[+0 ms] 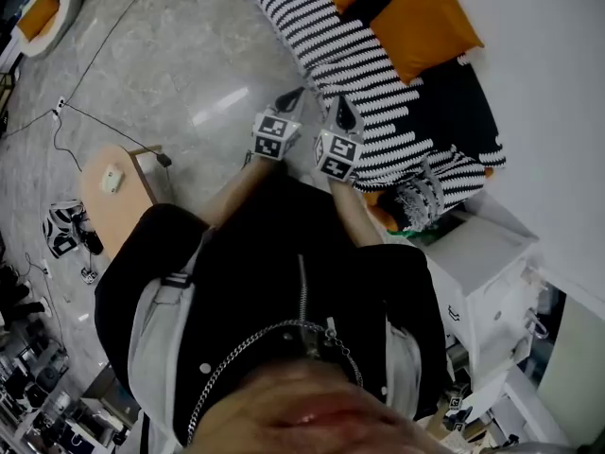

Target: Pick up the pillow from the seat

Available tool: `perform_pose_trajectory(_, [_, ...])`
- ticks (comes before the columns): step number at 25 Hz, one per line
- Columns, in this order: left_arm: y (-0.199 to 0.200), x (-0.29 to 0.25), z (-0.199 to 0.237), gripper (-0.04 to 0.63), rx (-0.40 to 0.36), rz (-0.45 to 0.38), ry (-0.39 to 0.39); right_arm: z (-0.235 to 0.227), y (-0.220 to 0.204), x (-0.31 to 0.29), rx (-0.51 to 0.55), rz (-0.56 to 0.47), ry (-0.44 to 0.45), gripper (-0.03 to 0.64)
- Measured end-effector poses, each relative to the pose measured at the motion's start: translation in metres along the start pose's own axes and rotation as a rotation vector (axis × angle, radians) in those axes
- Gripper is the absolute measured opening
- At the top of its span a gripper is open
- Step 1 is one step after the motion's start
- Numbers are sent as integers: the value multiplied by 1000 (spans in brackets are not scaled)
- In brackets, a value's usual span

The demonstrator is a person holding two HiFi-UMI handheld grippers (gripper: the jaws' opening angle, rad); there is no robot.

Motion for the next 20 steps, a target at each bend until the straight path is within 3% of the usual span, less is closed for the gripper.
perform_pose_trajectory(20, [-1, -15, 3, 9, -11, 21, -18, -8, -6, -15, -40, 40, 9, 3])
Point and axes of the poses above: the fingertips, and each gripper's own axes: x backward along the fingers, z to its left, y out of its top, the point moved 6 cm from there along x, backward along the fingers, and after that the axes turned 6 degrees about -x, right-handed, at the moved point
